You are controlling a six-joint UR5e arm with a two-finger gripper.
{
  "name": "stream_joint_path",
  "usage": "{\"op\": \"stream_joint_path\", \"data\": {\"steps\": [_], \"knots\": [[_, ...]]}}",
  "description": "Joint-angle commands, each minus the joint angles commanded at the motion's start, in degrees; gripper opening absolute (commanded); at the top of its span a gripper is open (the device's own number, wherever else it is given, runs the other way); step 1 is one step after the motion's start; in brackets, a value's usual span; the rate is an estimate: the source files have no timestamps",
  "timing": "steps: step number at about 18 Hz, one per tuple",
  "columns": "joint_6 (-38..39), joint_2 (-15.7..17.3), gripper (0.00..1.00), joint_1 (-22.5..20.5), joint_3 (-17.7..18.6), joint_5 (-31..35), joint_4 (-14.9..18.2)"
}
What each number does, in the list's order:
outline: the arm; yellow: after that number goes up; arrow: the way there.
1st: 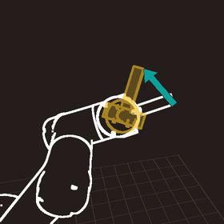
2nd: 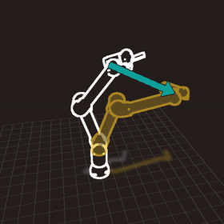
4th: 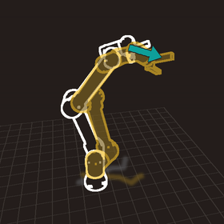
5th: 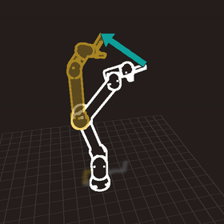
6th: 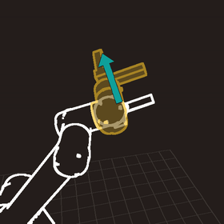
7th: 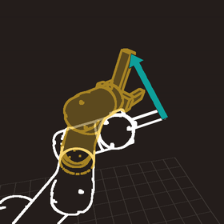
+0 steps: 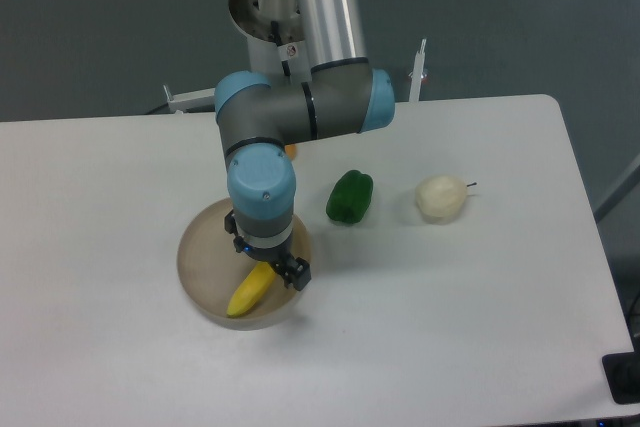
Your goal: Place bananas on a plate
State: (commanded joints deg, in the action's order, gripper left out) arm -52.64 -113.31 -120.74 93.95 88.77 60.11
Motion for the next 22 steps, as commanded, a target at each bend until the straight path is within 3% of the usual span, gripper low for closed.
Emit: {"op": "stream_joint_path", "data": {"steps": [2, 4, 10, 14, 17, 22], "knots": [[-1.5, 2.0, 1.0, -4.4, 0.3, -0.1, 0.1], [-10.2, 2.6, 1.0, -9.9, -0.5, 1.3, 0.2], [-24.2, 1.3, 1.0, -18.6, -5.7, 4.3, 0.4], [-31.2, -0.3, 1.0, -21.7, -6.0, 4.0, 0.4], [-36.2, -4.3, 1.0, -22.9, -7.7, 3.3, 0.3], [-37.2, -5.6, 1.0, -22.9, -8.5, 1.1, 0.3]]}}
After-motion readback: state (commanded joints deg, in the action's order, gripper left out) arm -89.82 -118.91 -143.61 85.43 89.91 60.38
